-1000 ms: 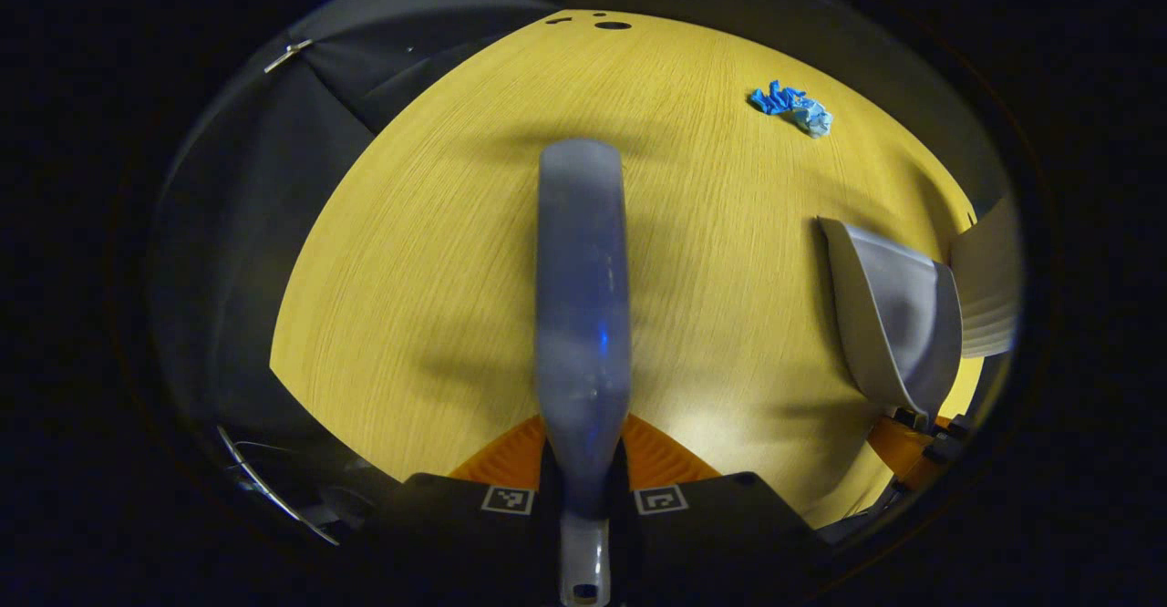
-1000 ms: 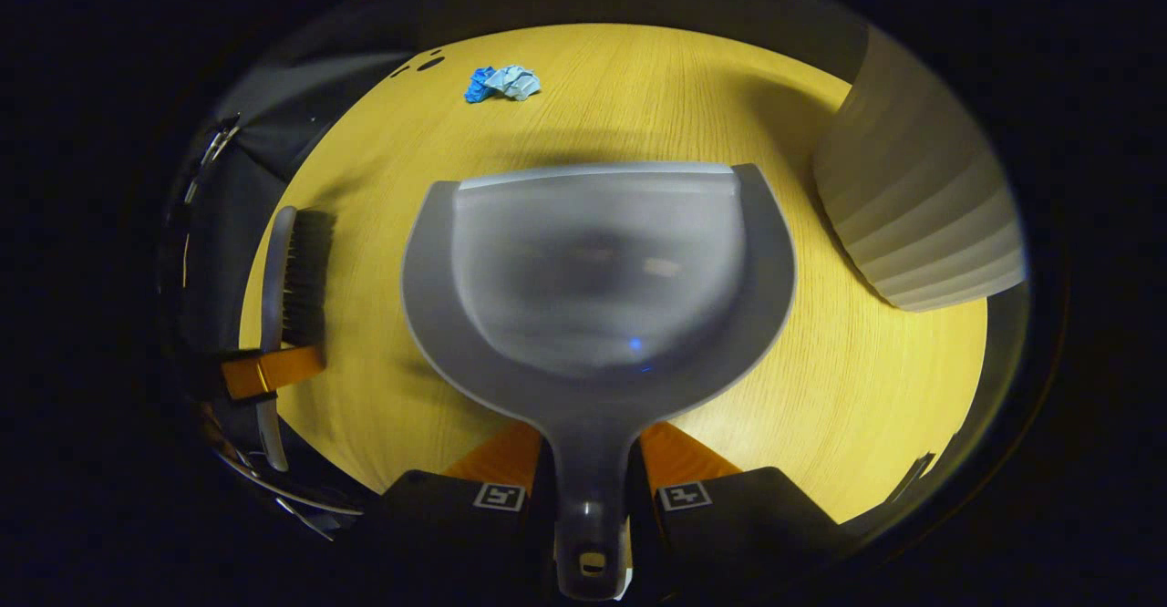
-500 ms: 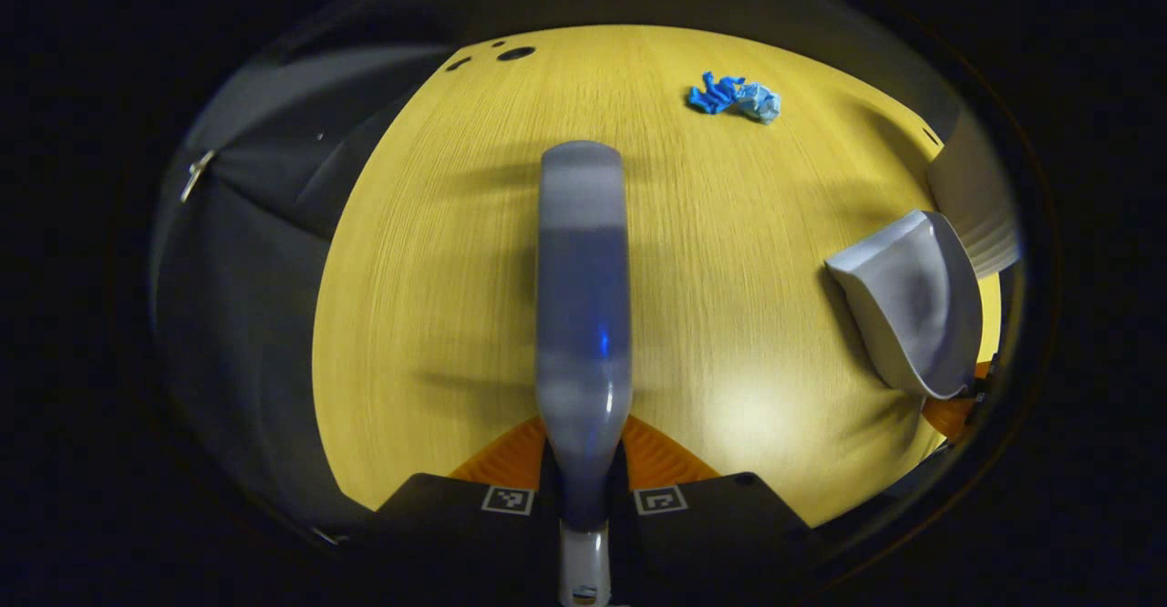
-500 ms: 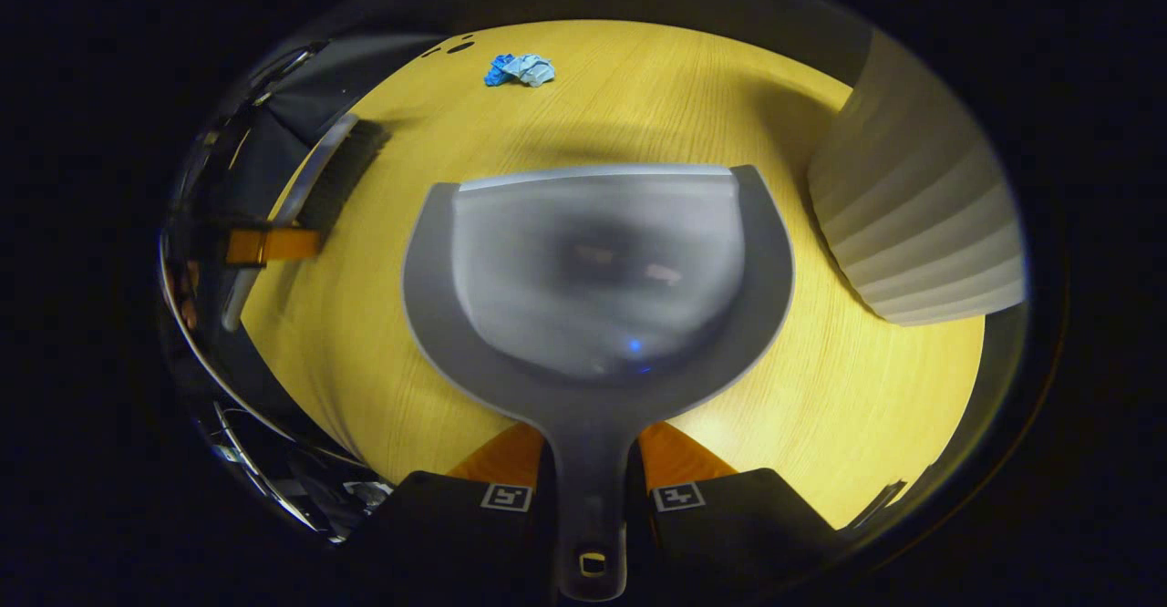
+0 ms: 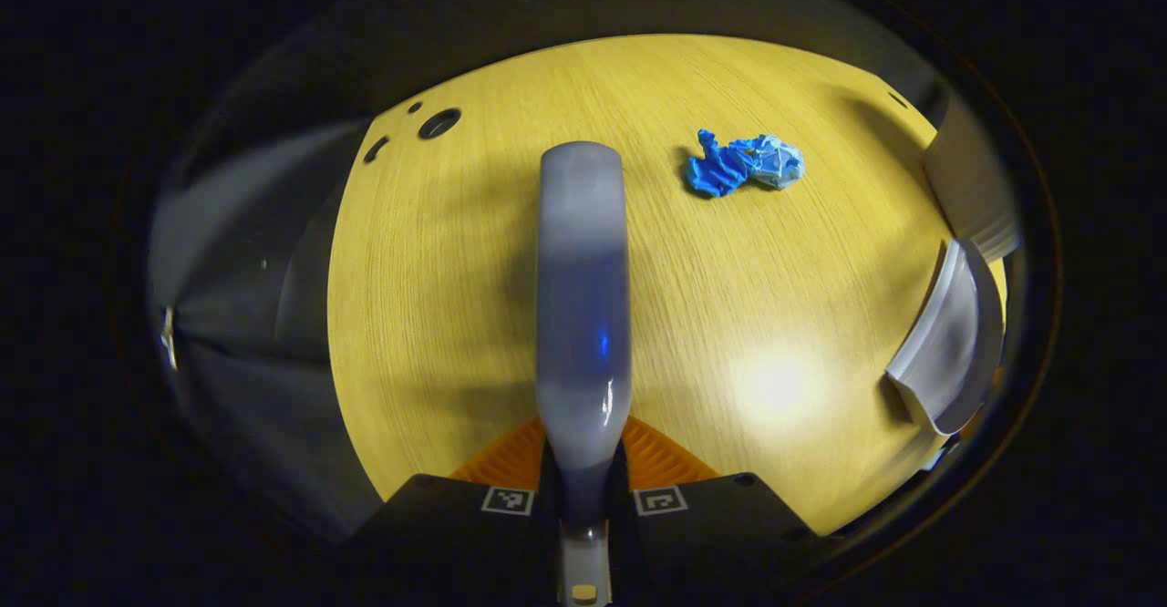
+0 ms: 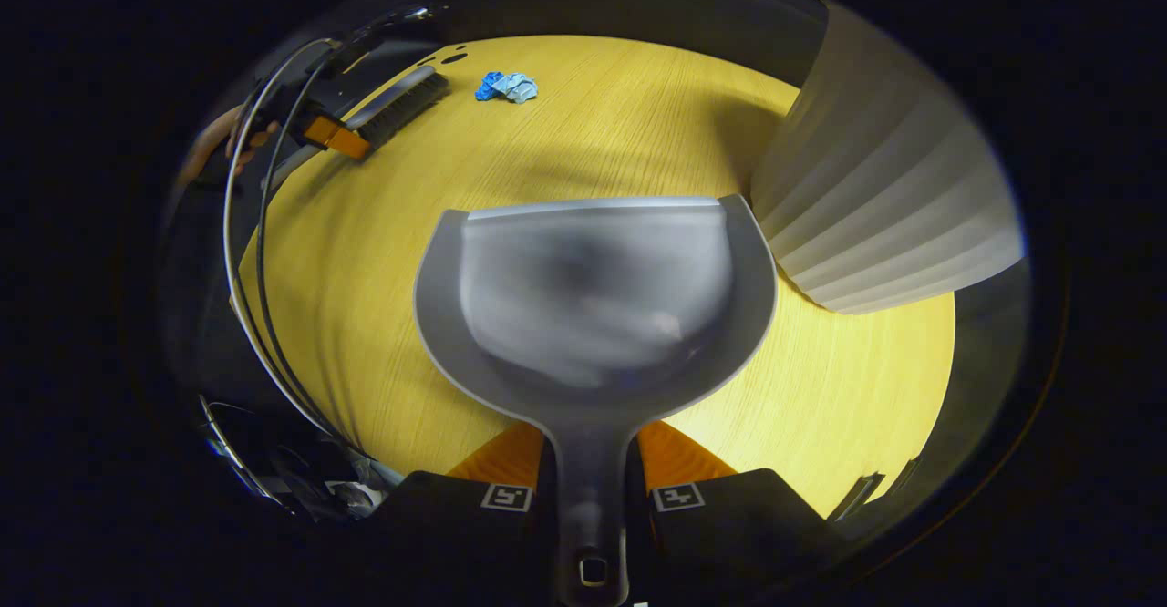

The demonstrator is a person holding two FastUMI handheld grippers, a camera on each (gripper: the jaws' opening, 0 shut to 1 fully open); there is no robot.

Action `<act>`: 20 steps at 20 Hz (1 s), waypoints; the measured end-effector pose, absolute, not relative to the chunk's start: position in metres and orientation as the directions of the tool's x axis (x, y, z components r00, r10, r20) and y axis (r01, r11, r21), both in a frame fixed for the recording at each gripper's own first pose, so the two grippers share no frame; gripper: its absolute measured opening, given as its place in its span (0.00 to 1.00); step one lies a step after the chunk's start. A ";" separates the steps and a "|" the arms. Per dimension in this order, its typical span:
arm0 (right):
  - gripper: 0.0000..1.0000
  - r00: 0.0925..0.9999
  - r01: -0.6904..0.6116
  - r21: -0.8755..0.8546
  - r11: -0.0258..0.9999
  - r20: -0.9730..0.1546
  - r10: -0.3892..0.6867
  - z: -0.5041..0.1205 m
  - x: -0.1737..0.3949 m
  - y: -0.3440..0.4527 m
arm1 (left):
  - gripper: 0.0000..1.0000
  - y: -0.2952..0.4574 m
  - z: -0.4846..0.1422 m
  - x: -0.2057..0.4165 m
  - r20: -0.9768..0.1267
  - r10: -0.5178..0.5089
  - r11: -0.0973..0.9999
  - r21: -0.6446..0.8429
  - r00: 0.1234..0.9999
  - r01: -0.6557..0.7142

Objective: Pick up the small broom and dustpan from the desktop, sweep the trash into the dustpan with the broom, and then empty the trash into the garbage bin.

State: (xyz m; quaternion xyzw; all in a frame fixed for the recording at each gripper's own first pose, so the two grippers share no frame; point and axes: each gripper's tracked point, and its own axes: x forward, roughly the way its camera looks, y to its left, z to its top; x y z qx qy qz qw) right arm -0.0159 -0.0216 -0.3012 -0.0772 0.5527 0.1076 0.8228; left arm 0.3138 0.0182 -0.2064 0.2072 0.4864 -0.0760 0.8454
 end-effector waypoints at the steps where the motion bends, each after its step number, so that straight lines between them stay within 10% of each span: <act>1: 0.33 0.369 -0.257 -0.011 0.966 -0.925 0.088 -0.300 -0.017 -0.022 | 0.25 0.014 -0.205 0.323 -0.858 0.071 0.889 0.285 0.509 0.357; 11: 0.33 0.388 -0.278 -0.045 0.959 -0.919 0.070 -0.308 -0.021 -0.026 | 0.26 -0.039 -0.183 0.405 -0.833 0.063 0.583 0.477 0.549 0.657; 20: 0.33 0.382 -0.313 -0.004 0.950 -0.916 0.122 -0.307 -0.023 -0.029 | 0.26 -0.119 -0.193 0.347 -0.897 -0.074 0.389 0.376 0.435 0.841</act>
